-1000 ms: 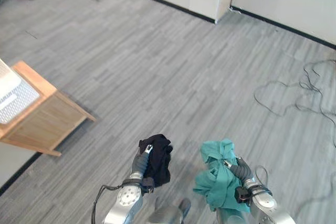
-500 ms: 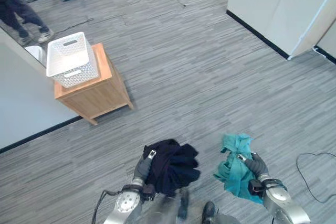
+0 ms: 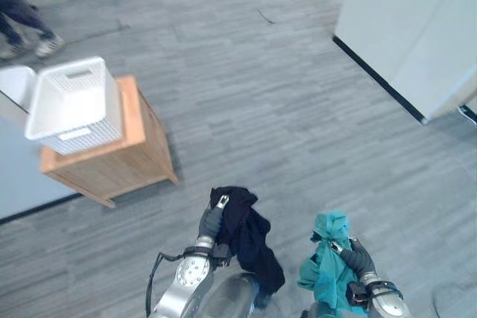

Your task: Tidy up the quilt and then pick up the clothes from the bed and put them into the laundry hamper.

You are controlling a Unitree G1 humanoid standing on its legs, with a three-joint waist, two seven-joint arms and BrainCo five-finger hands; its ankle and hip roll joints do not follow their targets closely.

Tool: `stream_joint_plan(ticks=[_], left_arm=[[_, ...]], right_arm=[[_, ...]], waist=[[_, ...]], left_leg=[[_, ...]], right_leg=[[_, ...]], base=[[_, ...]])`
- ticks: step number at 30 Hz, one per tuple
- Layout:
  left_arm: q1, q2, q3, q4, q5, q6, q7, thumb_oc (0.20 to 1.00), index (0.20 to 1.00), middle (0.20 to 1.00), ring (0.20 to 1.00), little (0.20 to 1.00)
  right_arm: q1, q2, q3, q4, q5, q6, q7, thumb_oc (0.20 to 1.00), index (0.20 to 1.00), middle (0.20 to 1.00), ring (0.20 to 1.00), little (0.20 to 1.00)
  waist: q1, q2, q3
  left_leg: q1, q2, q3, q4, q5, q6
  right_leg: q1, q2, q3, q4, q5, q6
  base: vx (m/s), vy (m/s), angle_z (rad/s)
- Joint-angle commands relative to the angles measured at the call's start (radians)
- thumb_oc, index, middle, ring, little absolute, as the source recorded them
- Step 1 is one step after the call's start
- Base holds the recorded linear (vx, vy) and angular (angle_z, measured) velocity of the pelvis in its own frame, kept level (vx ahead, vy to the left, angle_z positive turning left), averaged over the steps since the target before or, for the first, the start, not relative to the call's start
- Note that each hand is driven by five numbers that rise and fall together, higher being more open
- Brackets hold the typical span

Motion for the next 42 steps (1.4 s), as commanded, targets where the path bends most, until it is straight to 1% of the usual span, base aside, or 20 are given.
stream_joint_plan(ticks=[1, 3, 6, 8, 11, 13, 15, 18, 19, 21, 23, 24, 25, 26, 31, 32, 33, 36, 40, 42], left_arm=[[-0.002, 0.022, -0.016, -0.041, 0.022, -0.048, 0.052, 0.2, 0.2, 0.2, 0.2, 0.2], [0.006, 0.029, -0.017, -0.023, 0.02, -0.066, 0.056, 0.2, 0.2, 0.2, 0.2, 0.2], [-0.006, 0.029, -0.04, 0.035, 0.02, -0.118, 0.068, 0.2, 0.2, 0.2, 0.2, 0.2], [-0.02, 0.03, -0.041, 0.041, 0.015, -0.121, 0.067, 0.2, 0.2, 0.2, 0.2, 0.2], [0.001, 0.029, -0.022, 0.027, 0.012, -0.09, 0.057, 0.2, 0.2, 0.2, 0.2, 0.2], [0.01, 0.023, -0.008, 0.032, 0.002, -0.08, 0.053, 0.2, 0.2, 0.2, 0.2, 0.2], [0.027, 0.033, 0.014, -0.033, -0.013, -0.05, 0.051, 0.2, 0.2, 0.2, 0.2, 0.2], [0.039, 0.019, 0.025, -0.053, -0.016, -0.037, 0.06, 0.2, 0.2, 0.2, 0.2, 0.2], [0.037, 0.001, 0.014, -0.036, -0.011, -0.051, 0.064, 0.2, 0.2, 0.2, 0.2, 0.2], [0.045, -0.007, 0.011, -0.016, -0.007, -0.079, 0.064, 0.2, 0.2, 0.2, 0.2, 0.2], [0.064, -0.003, 0.024, 0.005, -0.022, -0.123, 0.06, 0.2, 0.2, 0.2, 0.2, 0.2], [0.07, 0.005, 0.036, -0.001, -0.03, -0.13, 0.039, 0.2, 0.2, 0.2, 0.2, 0.2], [0.071, 0.008, 0.039, -0.003, -0.032, -0.135, 0.033, 0.2, 0.2, 0.2, 0.2, 0.2], [0.059, 0.023, 0.022, -0.016, -0.017, -0.142, -0.002, 0.2, 0.2, 0.2, 0.2, 0.2], [0.002, 0.031, -0.015, -0.002, 0.0, -0.14, 0.047, 0.2, 0.2, 0.2, 0.2, 0.2], [-0.002, 0.029, -0.008, -0.003, 0.004, -0.137, 0.061, 0.2, 0.2, 0.2, 0.2, 0.2], [0.0, 0.033, 0.01, -0.036, 0.006, -0.106, 0.083, 0.2, 0.2, 0.2, 0.2, 0.2], [-0.002, 0.036, 0.023, -0.036, -0.009, -0.082, 0.093, 0.2, 0.2, 0.2, 0.2, 0.2], [-0.024, 0.032, 0.014, -0.009, -0.002, -0.059, 0.072, 0.2, 0.2, 0.2, 0.2, 0.2], [-0.037, 0.03, -0.019, 0.013, 0.0, -0.078, 0.089, 0.2, 0.2, 0.2, 0.2, 0.2]], right_arm=[[-0.06, 0.02, 0.023, -0.004, -0.037, -0.03, -0.009, 0.2, 0.2, 0.2, 0.2, 0.2], [-0.07, 0.03, 0.022, 0.025, -0.033, -0.058, -0.012, 0.2, 0.2, 0.2, 0.2, 0.2], [-0.084, 0.029, 0.005, 0.071, -0.012, -0.095, 0.024, 0.2, 0.2, 0.2, 0.2, 0.2], [-0.092, 0.031, -0.007, 0.076, -0.022, -0.098, 0.033, 0.2, 0.2, 0.2, 0.2, 0.2], [-0.098, 0.039, -0.036, 0.076, -0.019, -0.067, 0.034, 0.2, 0.2, 0.2, 0.2, 0.2], [-0.099, 0.04, -0.056, 0.071, -0.002, -0.048, 0.034, 0.2, 0.2, 0.2, 0.2, 0.2], [-0.079, 0.007, -0.08, 0.033, -0.004, -0.041, 0.025, 0.2, 0.2, 0.2, 0.2, 0.2], [-0.094, -0.019, -0.076, 0.041, -0.008, -0.016, 0.043, 0.2, 0.2, 0.2, 0.2, 0.2], [-0.117, -0.028, -0.068, 0.074, -0.005, -0.026, 0.054, 0.2, 0.2, 0.2, 0.2, 0.2], [-0.13, -0.026, -0.066, 0.101, -0.017, -0.038, 0.076, 0.2, 0.2, 0.2, 0.2, 0.2], [-0.139, -0.015, -0.054, 0.119, -0.051, -0.046, 0.088, 0.2, 0.2, 0.2, 0.2, 0.2], [-0.125, -0.013, -0.058, 0.108, -0.054, -0.046, 0.081, 0.2, 0.2, 0.2, 0.2, 0.2], [-0.119, -0.014, -0.061, 0.103, -0.055, -0.046, 0.082, 0.2, 0.2, 0.2, 0.2, 0.2], [-0.087, -0.01, -0.071, 0.092, -0.043, -0.075, 0.047, 0.2, 0.2, 0.2, 0.2, 0.2], [-0.126, 0.025, -0.054, 0.172, -0.04, -0.148, 0.011, 0.2, 0.2, 0.2, 0.2, 0.2], [-0.138, 0.038, -0.049, 0.164, -0.05, -0.135, 0.012, 0.2, 0.2, 0.2, 0.2, 0.2], [-0.139, 0.042, -0.035, 0.129, -0.071, -0.102, 0.03, 0.2, 0.2, 0.2, 0.2, 0.2], [-0.13, 0.044, -0.02, 0.116, -0.088, -0.073, 0.054, 0.2, 0.2, 0.2, 0.2, 0.2], [-0.136, 0.053, 0.015, 0.146, -0.115, -0.087, 0.072, 0.2, 0.2, 0.2, 0.2, 0.2], [-0.151, 0.05, 0.023, 0.176, -0.104, -0.105, 0.086, 0.2, 0.2, 0.2, 0.2, 0.2]], waist=[[0.012, 0.004, -0.013], [-0.003, -0.011, 0.015], [-0.063, -0.064, 0.039], [-0.109, -0.066, 0.033], [-0.121, -0.066, 0.01], [-0.131, -0.064, -0.018], [-0.143, -0.052, -0.04], [-0.13, -0.068, -0.032], [-0.101, -0.063, 0.004], [-0.085, -0.059, 0.025], [-0.061, -0.049, 0.05], [-0.056, -0.033, 0.05], [-0.057, -0.034, 0.049], [-0.069, -0.003, 0.038], [-0.045, -0.022, 0.006], [-0.038, -0.028, -0.005], [-0.026, -0.009, -0.021], [-0.024, 0.0, -0.024], [-0.049, -0.026, -0.003], [-0.075, -0.05, 0.0]], left_leg=[[0.009, 0.091, -0.057, -0.066, 0.016, -0.108], [0.059, 0.083, -0.098, -0.057, -0.009, -0.135], [0.162, 0.053, -0.16, -0.035, -0.118, -0.153], [0.232, 0.064, -0.21, -0.041, -0.181, -0.154], [0.274, 0.103, -0.221, 0.021, -0.243, -0.183], [0.281, 0.145, -0.22, 0.121, -0.207, -0.213], [0.24, 0.192, -0.229, 0.382, -0.049, -0.259], [0.069, 0.147, -0.219, 0.767, 0.077, -0.271], [-0.168, 0.079, -0.18, 1.017, 0.097, -0.283], [-0.27, 0.052, -0.145, 1.036, 0.08, -0.28], [-0.29, 0.098, -0.067, 0.793, 0.054, -0.263], [-0.227, 0.171, 0.007, 0.443, 0.038, -0.237], [-0.199, 0.181, 0.031, 0.38, 0.031, -0.231], [-0.12, 0.211, 0.169, 0.071, 0.04, -0.244], [-0.078, 0.17, 0.118, -0.016, 0.049, -0.196], [-0.052, 0.156, 0.119, -0.028, 0.041, -0.173], [0.012, 0.148, 0.125, -0.072, 0.032, -0.139], [0.076, 0.136, 0.116, -0.108, 0.017, -0.124], [0.153, 0.13, -0.014, -0.155, 0.008, -0.152], [0.167, 0.115, -0.136, -0.183, -0.007, -0.158]], right_leg=[[-0.028, 0.034, 0.019, -0.25, 0.245, 0.035], [-0.055, 0.083, -0.033, -0.539, 0.201, 0.024], [-0.085, 0.131, -0.027, -1.057, 0.315, 0.083], [-0.113, 0.147, 0.051, -1.167, 0.365, 0.095], [-0.083, 0.126, 0.094, -1.09, 0.339, 0.092], [-0.06, 0.124, 0.11, -1.036, 0.311, 0.08], [-0.008, 0.146, 0.106, -1.027, 0.28, 0.037], [0.045, 0.148, 0.096, -1.022, 0.245, -0.02], [0.105, 0.16, 0.094, -1.014, 0.217, -0.051], [0.139, 0.166, 0.098, -1.019, 0.208, -0.052], [0.196, 0.182, 0.1, -1.019, 0.169, -0.048], [0.23, 0.197, 0.079, -1.021, 0.132, -0.042], [0.237, 0.194, 0.072, -1.021, 0.123, -0.038], [0.278, 0.21, 0.029, -1.003, 0.069, -0.024], [0.316, 0.171, 0.017, -0.895, 0.033, 0.018], [0.29, 0.145, -0.01, -0.774, 0.082, 0.046], [0.2, 0.078, -0.054, -0.435, 0.17, 0.066], [0.104, 0.011, -0.092, -0.318, 0.2, 0.058], [0.013, 0.102, -0.043, -0.67, 0.194, 0.047], [0.007, 0.154, 0.105, -0.931, 0.251, 0.065]], base=[[0.26, -0.013, 0.28], [0.53, -0.144, 0.51], [0.65, -0.19, 0.55], [0.82, -0.048, 1.05], [0.76, -0.076, 0.89], [0.72, -0.145, 0.23], [0.61, -0.14, 0.49], [0.31, -0.071, 0.53], [0.25, -0.017, 0.3], [0.28, 0.036, -0.21], [0.46, 0.095, -0.7], [0.38, 0.13, -0.54], [0.62, 0.234, -0.56], [0.45, 0.188, -0.01], [0.34, 0.168, 0.82], [0.29, 0.346, 0.36], [0.32, 0.4, 0.26], [0.25, 0.182, 0.21], [0.27, -0.225, 1.1], [0.25, -0.355, 2.09]])
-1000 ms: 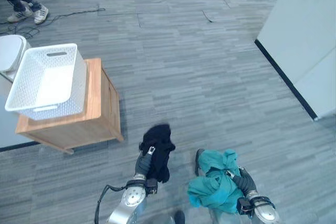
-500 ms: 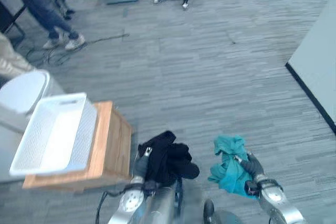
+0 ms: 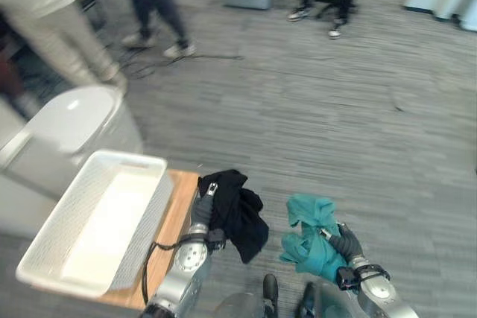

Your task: Tidy up the quilt and then pick up the clothes from the bed and put them into the laundry hamper.

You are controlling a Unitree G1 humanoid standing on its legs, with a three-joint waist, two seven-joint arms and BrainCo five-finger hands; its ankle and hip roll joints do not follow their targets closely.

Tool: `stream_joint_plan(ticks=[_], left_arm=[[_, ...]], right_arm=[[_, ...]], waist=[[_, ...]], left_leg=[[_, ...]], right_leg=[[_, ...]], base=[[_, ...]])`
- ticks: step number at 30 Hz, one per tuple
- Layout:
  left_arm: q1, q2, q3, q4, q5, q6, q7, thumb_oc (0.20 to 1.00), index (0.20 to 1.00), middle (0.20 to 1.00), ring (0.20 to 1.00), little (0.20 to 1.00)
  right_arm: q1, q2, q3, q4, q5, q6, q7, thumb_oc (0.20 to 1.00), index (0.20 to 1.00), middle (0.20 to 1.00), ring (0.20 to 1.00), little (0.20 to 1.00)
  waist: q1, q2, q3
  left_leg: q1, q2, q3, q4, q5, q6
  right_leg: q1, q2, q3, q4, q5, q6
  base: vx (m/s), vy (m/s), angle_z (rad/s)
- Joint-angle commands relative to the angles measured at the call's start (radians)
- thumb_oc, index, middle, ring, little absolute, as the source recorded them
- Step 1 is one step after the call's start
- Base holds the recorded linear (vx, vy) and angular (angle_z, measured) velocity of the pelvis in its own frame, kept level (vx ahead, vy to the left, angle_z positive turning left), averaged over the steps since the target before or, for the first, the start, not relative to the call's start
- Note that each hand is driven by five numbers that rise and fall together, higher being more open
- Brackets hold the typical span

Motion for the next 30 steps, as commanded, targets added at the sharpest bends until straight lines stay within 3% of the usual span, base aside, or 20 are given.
stream_joint_plan(ticks=[1, 3, 6, 10, 16, 17, 20, 24, 30], left_arm=[[0.052, 0.018, -0.044, -0.049, 0.026, -0.062, -0.008, 0.2, 0.2, 0.2, 0.2, 0.2], [0.066, 0.024, -0.05, -0.06, 0.029, -0.081, 0.023, 0.2, 0.2, 0.2, 0.2, 0.2], [0.1, 0.042, -0.033, -0.106, 0.036, -0.075, 0.059, 0.2, 0.2, 0.2, 0.2, 0.2], [0.105, 0.046, -0.027, -0.115, 0.036, -0.076, 0.072, 0.2, 0.2, 0.2, 0.2, 0.2], [0.105, 0.046, -0.027, -0.115, 0.036, -0.076, 0.072, 0.2, 0.2, 0.2, 0.2, 0.2], [0.167, 0.057, 0.041, -0.168, -0.002, -0.056, -0.038, 0.2, 0.2, 0.2, 0.2, 0.2], [0.182, 0.04, 0.041, -0.18, 0.024, -0.081, 0.018, 0.2, 0.2, 0.2, 0.2, 0.2], [0.16, 0.009, 0.049, -0.142, -0.025, -0.061, 0.109, 0.2, 0.2, 0.2, 0.2, 0.2], [0.185, -0.012, 0.146, -0.086, -0.038, -0.043, 0.227, 0.2, 0.2, 0.2, 0.2, 0.2]], right_arm=[[-0.044, 0.004, 0.004, 0.017, 0.0, -0.071, -0.004, 0.2, 0.2, 0.2, 0.2, 0.2], [-0.047, -0.001, 0.004, 0.013, 0.0, -0.068, 0.006, 0.2, 0.2, 0.2, 0.2, 0.2], [-0.078, -0.01, -0.001, 0.019, 0.027, -0.045, 0.029, 0.2, 0.2, 0.2, 0.2, 0.2], [-0.086, -0.011, -0.002, 0.023, 0.034, -0.034, 0.037, 0.2, 0.2, 0.2, 0.2, 0.2], [-0.086, -0.011, -0.002, 0.023, 0.034, -0.034, 0.037, 0.2, 0.2, 0.2, 0.2, 0.2], [-0.109, -0.012, -0.076, 0.041, 0.053, -0.015, -0.068, 0.2, 0.2, 0.2, 0.2, 0.2], [-0.114, -0.007, -0.067, 0.059, 0.013, -0.019, -0.024, 0.2, 0.2, 0.2, 0.2, 0.2], [-0.129, 0.008, -0.084, 0.081, -0.012, -0.011, -0.061, 0.2, 0.2, 0.2, 0.2, 0.2], [-0.145, 0.033, -0.106, 0.119, -0.059, 0.005, -0.085, 0.2, 0.2, 0.2, 0.2, 0.2]], waist=[[-0.025, -0.046, -0.041], [-0.032, -0.054, -0.045], [-0.004, -0.064, -0.045], [0.001, -0.066, -0.042], [0.001, -0.066, -0.042], [-0.012, -0.062, 0.012], [-0.028, -0.052, 0.008], [-0.058, -0.016, -0.011], [-0.028, -0.002, -0.015]], left_leg=[[0.032, -0.013, -0.156, -0.141, -0.012, -0.012], [0.036, -0.024, -0.249, -0.164, -0.013, -0.016], [0.036, -0.006, -0.298, -0.174, -0.001, -0.041], [0.036, 0.0, -0.308, -0.175, 0.002, -0.045], [0.036, 0.0, -0.308, -0.175, 0.002, -0.045], [-0.071, 0.193, 0.057, 0.129, -0.024, -0.142], [-0.036, 0.203, 0.036, 0.101, -0.033, -0.141], [0.003, 0.235, 0.081, -0.02, 0.027, -0.163], [-0.008, 0.209, 0.054, -0.085, 0.072, -0.175]], right_leg=[[0.07, 0.058, 0.297, -0.351, 0.275, 0.072], [0.088, 0.101, 0.387, -0.394, 0.276, 0.072], [0.136, 0.096, 0.378, -0.418, 0.257, 0.069], [0.154, 0.095, 0.383, -0.423, 0.25, 0.066], [0.154, 0.095, 0.383, -0.423, 0.25, 0.066], [0.225, -0.017, 0.118, -0.387, 0.213, 0.008], [0.214, -0.014, 0.151, -0.399, 0.218, 0.012], [0.212, 0.016, 0.151, -0.425, 0.211, 0.009], [0.248, 0.0, 0.129, -0.441, 0.213, 0.021]], base=[[0.16, -0.229, 1.78], [0.15, -0.192, 2.33], [0.12, -0.255, 1.73], [0.03, -0.054, 1.1], [-0.02, -0.07, -0.18], [-0.16, -0.404, -0.28], [-0.1, -0.091, 2.69], [-0.02, 0.136, 1.04], [0.09, 0.184, 0.7]])
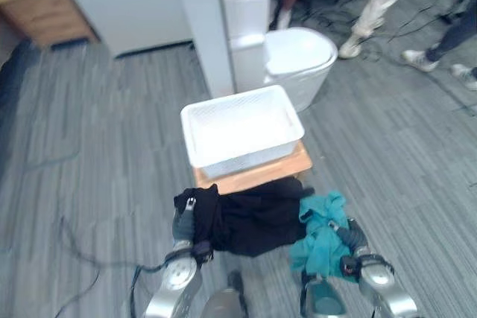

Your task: Tidy up the quilt and then pick up the clothes from the bed and put them into the laundry hamper.

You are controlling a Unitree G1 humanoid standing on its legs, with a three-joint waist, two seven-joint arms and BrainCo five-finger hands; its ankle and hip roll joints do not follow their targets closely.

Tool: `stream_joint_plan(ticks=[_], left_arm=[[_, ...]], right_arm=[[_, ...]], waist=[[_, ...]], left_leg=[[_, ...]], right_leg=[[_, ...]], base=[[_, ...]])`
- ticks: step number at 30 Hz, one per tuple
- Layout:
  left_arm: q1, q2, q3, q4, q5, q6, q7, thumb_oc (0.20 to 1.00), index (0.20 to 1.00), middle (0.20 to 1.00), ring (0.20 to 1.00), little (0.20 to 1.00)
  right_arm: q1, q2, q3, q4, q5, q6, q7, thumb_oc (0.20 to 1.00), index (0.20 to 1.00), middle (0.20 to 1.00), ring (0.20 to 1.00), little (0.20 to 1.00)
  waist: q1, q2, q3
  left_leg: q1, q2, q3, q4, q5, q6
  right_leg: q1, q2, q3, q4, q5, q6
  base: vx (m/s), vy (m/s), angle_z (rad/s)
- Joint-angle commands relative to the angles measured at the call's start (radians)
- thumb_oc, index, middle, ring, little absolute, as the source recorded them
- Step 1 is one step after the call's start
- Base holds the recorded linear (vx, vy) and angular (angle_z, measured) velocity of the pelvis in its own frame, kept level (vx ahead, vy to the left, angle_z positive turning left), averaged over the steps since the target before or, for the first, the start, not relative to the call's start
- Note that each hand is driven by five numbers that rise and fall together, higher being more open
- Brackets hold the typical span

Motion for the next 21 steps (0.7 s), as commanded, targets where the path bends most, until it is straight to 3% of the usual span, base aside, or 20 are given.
stream_joint_plan(ticks=[1, 6, 13, 17, 18, 21], left_arm=[[0.04, 0.011, 0.06, -0.063, 0.008, -0.044, 0.065, 0.2, 0.2, 0.2, 0.2, 0.2], [0.057, 0.026, 0.128, -0.062, 0.048, -0.035, 0.102, 0.2, 0.2, 0.2, 0.2, 0.2], [-0.017, 0.092, 0.237, -0.141, 0.172, -0.044, 0.191, 0.2, 0.2, 0.2, 0.2, 0.2], [-0.092, 0.197, 0.323, -0.251, 0.251, -0.018, 0.217, 0.2, 0.2, 0.2, 0.2, 0.2], [-0.138, 0.273, 0.351, -0.296, 0.287, -0.018, 0.235, 0.2, 0.2, 0.2, 0.2, 0.2], [-0.232, 0.386, 0.37, -0.334, 0.316, 0.005, 0.26, 0.2, 0.2, 0.2, 0.2, 0.2]], right_arm=[[-0.025, -0.004, 0.008, -0.041, -0.064, -0.027, -0.013, 0.2, 0.2, 0.2, 0.2, 0.2], [0.005, 0.0, 0.006, -0.052, -0.047, -0.008, -0.025, 0.2, 0.2, 0.2, 0.2, 0.2], [0.018, -0.007, -0.005, -0.042, -0.048, -0.018, 0.008, 0.2, 0.2, 0.2, 0.2, 0.2], [0.052, -0.02, -0.009, -0.052, -0.058, -0.006, 0.045, 0.2, 0.2, 0.2, 0.2, 0.2], [0.066, -0.032, -0.009, -0.058, -0.064, -0.002, 0.064, 0.2, 0.2, 0.2, 0.2, 0.2], [0.076, -0.049, -0.007, -0.053, -0.068, -0.001, 0.09, 0.2, 0.2, 0.2, 0.2, 0.2]], waist=[[0.029, 0.003, -0.035], [0.055, -0.019, -0.024], [0.057, -0.016, 0.023], [0.037, -0.01, 0.036], [0.023, -0.005, 0.04], [0.002, 0.006, 0.041]], left_leg=[[-0.003, 0.075, -0.049, -0.053, 0.075, -0.074], [0.01, 0.05, -0.061, -0.079, 0.065, -0.054], [0.002, 0.034, -0.055, -0.106, 0.074, -0.039], [0.002, 0.032, -0.047, -0.125, 0.083, -0.034], [0.001, 0.031, -0.039, -0.133, 0.088, -0.034], [0.005, 0.028, -0.036, -0.141, 0.091, -0.033]], right_leg=[[0.041, 0.053, -0.015, -0.026, -0.001, 0.011], [0.032, 0.049, -0.02, -0.027, 0.007, 0.028], [0.004, 0.045, -0.026, -0.027, 0.02, 0.036], [-0.006, 0.046, -0.016, -0.032, 0.019, 0.038], [-0.012, 0.046, -0.014, -0.034, 0.018, 0.038], [-0.013, 0.045, -0.006, -0.031, 0.014, 0.039]], base=[[0.15, 0.134, 0.09], [0.07, 0.056, 0.06], [0.02, 0.062, 0.09], [0.04, 0.046, -0.03], [0.02, 0.043, -0.03], [0.04, 0.043, 0.03]])
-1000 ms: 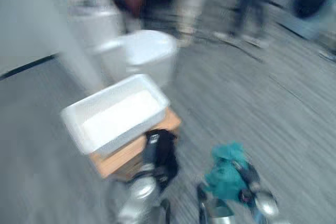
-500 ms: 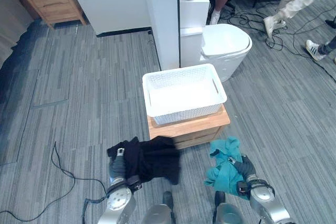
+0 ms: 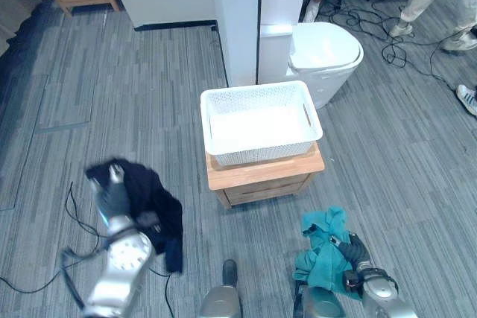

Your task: Tidy up the quilt and then pick up the clothes from the bed and put them into the laundry hamper.

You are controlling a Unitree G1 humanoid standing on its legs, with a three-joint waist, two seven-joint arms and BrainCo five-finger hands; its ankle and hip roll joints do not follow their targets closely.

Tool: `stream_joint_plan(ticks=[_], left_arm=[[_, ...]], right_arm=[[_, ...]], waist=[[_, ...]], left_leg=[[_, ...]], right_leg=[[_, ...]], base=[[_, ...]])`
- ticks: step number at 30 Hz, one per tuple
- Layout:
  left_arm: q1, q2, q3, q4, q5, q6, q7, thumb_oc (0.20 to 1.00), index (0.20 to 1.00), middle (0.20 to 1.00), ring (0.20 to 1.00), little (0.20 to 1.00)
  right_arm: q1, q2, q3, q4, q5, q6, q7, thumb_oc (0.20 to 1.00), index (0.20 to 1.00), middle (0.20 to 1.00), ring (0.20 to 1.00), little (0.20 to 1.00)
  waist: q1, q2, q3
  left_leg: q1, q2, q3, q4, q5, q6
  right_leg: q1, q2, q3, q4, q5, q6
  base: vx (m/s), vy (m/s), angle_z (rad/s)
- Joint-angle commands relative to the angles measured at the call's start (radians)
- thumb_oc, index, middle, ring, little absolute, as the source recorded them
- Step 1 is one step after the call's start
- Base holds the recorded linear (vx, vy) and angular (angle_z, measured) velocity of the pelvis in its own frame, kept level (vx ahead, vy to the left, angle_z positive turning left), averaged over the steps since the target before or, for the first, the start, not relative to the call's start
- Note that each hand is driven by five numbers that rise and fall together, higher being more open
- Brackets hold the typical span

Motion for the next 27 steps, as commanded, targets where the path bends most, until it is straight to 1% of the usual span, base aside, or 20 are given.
stream_joint_plan(ticks=[1, 3, 4, 5, 6, 8, 10, 12, 15, 16, 18, 20, 21, 22, 23, 24, 25, 26, 27], left_arm=[[-0.171, 0.082, 0.037, -0.047, 0.13, -0.036, 0.057, 0.2, 0.2, 0.2, 0.2, 0.2], [-0.282, 0.172, 0.027, -0.011, 0.118, -0.016, 0.053, 0.2, 0.2, 0.2, 0.2, 0.2], [-0.322, 0.196, 0.018, 0.003, 0.117, -0.009, 0.053, 0.2, 0.2, 0.2, 0.2, 0.2], [-0.348, 0.209, 0.012, 0.01, 0.116, -0.009, 0.057, 0.2, 0.2, 0.2, 0.2, 0.2], [-0.419, 0.24, -0.006, 0.028, 0.098, 0.015, 0.065, 0.2, 0.2, 0.2, 0.2, 0.2], [-0.479, 0.259, -0.019, 0.043, 0.098, 0.033, 0.07, 0.2, 0.2, 0.2, 0.2, 0.2], [-0.546, 0.284, -0.041, 0.052, 0.109, 0.09, 0.083, 0.2, 0.2, 0.2, 0.2, 0.2], [-0.565, 0.287, -0.054, 0.068, 0.091, 0.118, 0.072, 0.2, 0.2, 0.2, 0.2, 0.2], [-0.571, 0.263, -0.071, 0.1, 0.078, 0.169, 0.046, 0.2, 0.2, 0.2, 0.2, 0.2], [-0.571, 0.249, -0.081, 0.12, 0.086, 0.179, 0.046, 0.2, 0.2, 0.2, 0.2, 0.2], [-0.572, 0.216, -0.106, 0.184, 0.093, 0.219, 0.028, 0.2, 0.2, 0.2, 0.2, 0.2], [-0.574, 0.207, -0.117, 0.211, 0.102, 0.228, 0.028, 0.2, 0.2, 0.2, 0.2, 0.2], [-0.579, 0.189, -0.132, 0.256, 0.112, 0.25, 0.028, 0.2, 0.2, 0.2, 0.2, 0.2], [-0.578, 0.178, -0.138, 0.311, 0.13, 0.255, 0.028, 0.2, 0.2, 0.2, 0.2, 0.2], [-0.579, 0.177, -0.14, 0.318, 0.125, 0.265, 0.027, 0.2, 0.2, 0.2, 0.2, 0.2], [-0.589, 0.165, -0.15, 0.402, 0.139, 0.254, 0.034, 0.2, 0.2, 0.2, 0.2, 0.2], [-0.593, 0.163, -0.153, 0.414, 0.148, 0.261, 0.035, 0.2, 0.2, 0.2, 0.2, 0.2], [-0.607, 0.17, -0.164, 0.456, 0.15, 0.265, 0.039, 0.2, 0.2, 0.2, 0.2, 0.2], [-0.632, 0.18, -0.175, 0.522, 0.139, 0.255, 0.038, 0.2, 0.2, 0.2, 0.2, 0.2]], right_arm=[[-0.02, -0.053, 0.011, -0.057, -0.031, -0.025, 0.041, 0.2, 0.2, 0.2, 0.2, 0.2], [-0.023, -0.07, 0.024, -0.054, -0.032, -0.015, 0.053, 0.2, 0.2, 0.2, 0.2, 0.2], [-0.023, -0.075, 0.028, -0.052, -0.034, -0.012, 0.058, 0.2, 0.2, 0.2, 0.2, 0.2], [-0.023, -0.079, 0.032, -0.052, -0.035, -0.009, 0.06, 0.2, 0.2, 0.2, 0.2, 0.2], [-0.024, -0.085, 0.037, -0.053, -0.038, 0.0, 0.068, 0.2, 0.2, 0.2, 0.2, 0.2], [-0.025, -0.094, 0.041, -0.047, -0.046, 0.005, 0.081, 0.2, 0.2, 0.2, 0.2, 0.2], [-0.02, -0.107, 0.041, -0.054, -0.056, 0.021, 0.088, 0.2, 0.2, 0.2, 0.2, 0.2], [-0.015, -0.11, 0.041, -0.057, -0.06, 0.029, 0.086, 0.2, 0.2, 0.2, 0.2, 0.2], [-0.003, -0.114, 0.036, -0.057, -0.073, 0.036, 0.092, 0.2, 0.2, 0.2, 0.2, 0.2], [-0.001, -0.114, 0.038, -0.057, -0.077, 0.04, 0.093, 0.2, 0.2, 0.2, 0.2, 0.2], [0.004, -0.116, 0.041, -0.056, -0.085, 0.042, 0.092, 0.2, 0.2, 0.2, 0.2, 0.2], [0.005, -0.117, 0.043, -0.058, -0.087, 0.041, 0.091, 0.2, 0.2, 0.2, 0.2, 0.2], [0.001, -0.121, 0.046, -0.062, -0.082, 0.043, 0.088, 0.2, 0.2, 0.2, 0.2, 0.2], [-0.006, -0.127, 0.048, -0.06, -0.076, 0.037, 0.086, 0.2, 0.2, 0.2, 0.2, 0.2], [-0.007, -0.127, 0.048, -0.06, -0.076, 0.037, 0.086, 0.2, 0.2, 0.2, 0.2, 0.2], [-0.019, -0.134, 0.053, -0.056, -0.07, 0.03, 0.084, 0.2, 0.2, 0.2, 0.2, 0.2], [-0.021, -0.135, 0.053, -0.055, -0.071, 0.03, 0.084, 0.2, 0.2, 0.2, 0.2, 0.2], [-0.026, -0.14, 0.055, -0.053, -0.069, 0.027, 0.086, 0.2, 0.2, 0.2, 0.2, 0.2], [-0.029, -0.147, 0.058, -0.053, -0.064, 0.023, 0.086, 0.2, 0.2, 0.2, 0.2, 0.2]], waist=[[-0.058, 0.033, -0.002], [-0.082, 0.042, -0.007], [-0.09, 0.045, -0.009], [-0.097, 0.047, -0.011], [-0.109, 0.05, -0.014], [-0.123, 0.055, -0.019], [-0.146, 0.068, -0.026], [-0.158, 0.074, -0.031], [-0.173, 0.081, -0.038], [-0.177, 0.083, -0.04], [-0.187, 0.084, -0.04], [-0.19, 0.083, -0.037], [-0.193, 0.081, -0.031], [-0.192, 0.077, -0.019], [-0.192, 0.076, -0.017], [-0.193, 0.072, -0.002], [-0.194, 0.072, 0.001], [-0.196, 0.069, 0.008], [-0.199, 0.064, 0.017]], left_leg=[[-0.02, 0.019, -0.004, -0.015, 0.01, -0.016], [-0.011, 0.021, 0.004, -0.013, 0.01, -0.018], [-0.005, 0.021, 0.008, -0.013, 0.008, -0.018], [-0.002, 0.021, 0.011, -0.012, 0.008, -0.019], [0.006, 0.021, 0.015, -0.008, 0.003, -0.02], [0.014, 0.023, 0.023, -0.004, -0.001, -0.024], [0.032, 0.027, 0.036, 0.001, -0.008, -0.029], [0.044, 0.028, 0.042, 0.004, -0.012, -0.03], [0.067, 0.032, 0.051, 0.003, -0.017, -0.033], [0.073, 0.033, 0.053, 0.002, -0.017, -0.033], [0.083, 0.034, 0.058, 0.002, -0.021, -0.033], [0.083, 0.035, 0.06, 0.003, -0.022, -0.034], [0.079, 0.037, 0.063, 0.004, -0.023, -0.034], [0.07, 0.038, 0.064, 0.009, -0.024, -0.035], [0.069, 0.039, 0.064, 0.009, -0.024, -0.035], [0.058, 0.04, 0.065, 0.012, -0.023, -0.036], [0.055, 0.04, 0.066, 0.012, -0.022, -0.036], [0.05, 0.043, 0.068, 0.012, -0.02, -0.037], [0.04, 0.046, 0.072, 0.014, -0.018, -0.038]], right_leg=[[-0.049, 0.018, 0.031, 0.076, -0.047, 0.032], [-0.045, 0.015, 0.04, 0.078, -0.05, 0.034], [-0.042, 0.014, 0.043, 0.078, -0.051, 0.035], [-0.039, 0.013, 0.046, 0.076, -0.051, 0.035], [-0.033, 0.011, 0.055, 0.072, -0.05, 0.038], [-0.027, 0.008, 0.061, 0.068, -0.048, 0.041], [-0.016, 0.007, 0.08, 0.064, -0.05, 0.043], [-0.007, 0.007, 0.086, 0.065, -0.053, 0.043], [0.012, 0.007, 0.093, 0.063, -0.059, 0.044], [0.017, 0.007, 0.095, 0.064, -0.06, 0.045], [0.022, 0.009, 0.103, 0.066, -0.065, 0.047], [0.02, 0.009, 0.105, 0.067, -0.067, 0.048], [0.016, 0.011, 0.107, 0.07, -0.068, 0.048], [0.008, 0.014, 0.11, 0.07, -0.069, 0.047], [0.007, 0.014, 0.11, 0.07, -0.069, 0.047], [-0.005, 0.018, 0.113, 0.074, -0.069, 0.046], [-0.007, 0.018, 0.114, 0.075, -0.07, 0.046], [-0.013, 0.02, 0.116, 0.077, -0.07, 0.046], [-0.022, 0.022, 0.119, 0.081, -0.071, 0.046]], base=[[0.05, 0.052, -0.01], [0.08, 0.044, -0.05], [0.09, 0.034, -0.1], [0.1, 0.023, -0.12], [0.08, 0.017, -0.16], [0.08, 0.009, -0.25], [0.1, 0.021, -0.45], [0.09, 0.031, -0.28], [0.1, 0.03, -0.14], [0.09, 0.024, -0.1], [0.07, 0.025, -0.07], [0.01, 0.013, -0.09], [-0.05, 0.004, -0.1], [-0.05, 0.003, -0.12], [-0.09, 0.025, -0.12], [-0.07, 0.035, -0.1], [-0.08, 0.042, -0.07], [-0.06, 0.023, -0.08], [-0.07, 0.022, -0.05]])
